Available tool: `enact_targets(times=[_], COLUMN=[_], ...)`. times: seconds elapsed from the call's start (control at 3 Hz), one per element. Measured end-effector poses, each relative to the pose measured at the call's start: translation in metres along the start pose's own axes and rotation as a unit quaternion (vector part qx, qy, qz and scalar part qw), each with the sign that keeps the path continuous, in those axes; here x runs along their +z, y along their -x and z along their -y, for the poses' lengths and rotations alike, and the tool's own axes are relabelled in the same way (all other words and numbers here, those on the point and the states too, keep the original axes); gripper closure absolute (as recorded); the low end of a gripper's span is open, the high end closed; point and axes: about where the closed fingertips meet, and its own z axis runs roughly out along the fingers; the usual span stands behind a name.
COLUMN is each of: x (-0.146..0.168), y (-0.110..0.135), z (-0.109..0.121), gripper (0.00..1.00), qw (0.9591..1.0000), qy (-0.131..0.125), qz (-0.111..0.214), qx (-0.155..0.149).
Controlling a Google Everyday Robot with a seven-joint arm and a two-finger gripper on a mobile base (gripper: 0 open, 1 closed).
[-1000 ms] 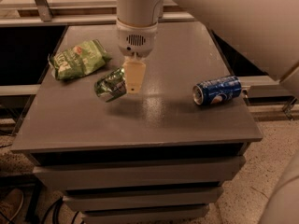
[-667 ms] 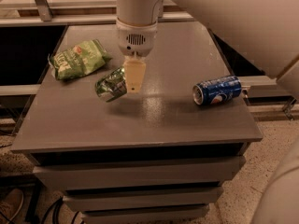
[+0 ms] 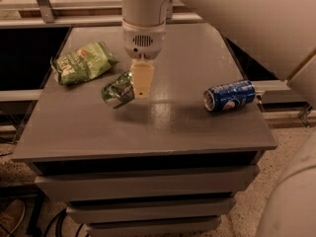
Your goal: Place green can upright
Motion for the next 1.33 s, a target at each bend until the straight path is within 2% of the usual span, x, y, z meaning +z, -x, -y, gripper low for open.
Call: enact_targets(times=[0.67, 1.33], x=[-0.001, -0.009], y=[0.004, -0.001], z=[0.005, -0.010], gripper=[1.00, 1.00], qw=[0.9998, 0.9985], qy=[-0.010, -0.028], qz=[-0.016, -0.036], qx=[0.000, -0.030])
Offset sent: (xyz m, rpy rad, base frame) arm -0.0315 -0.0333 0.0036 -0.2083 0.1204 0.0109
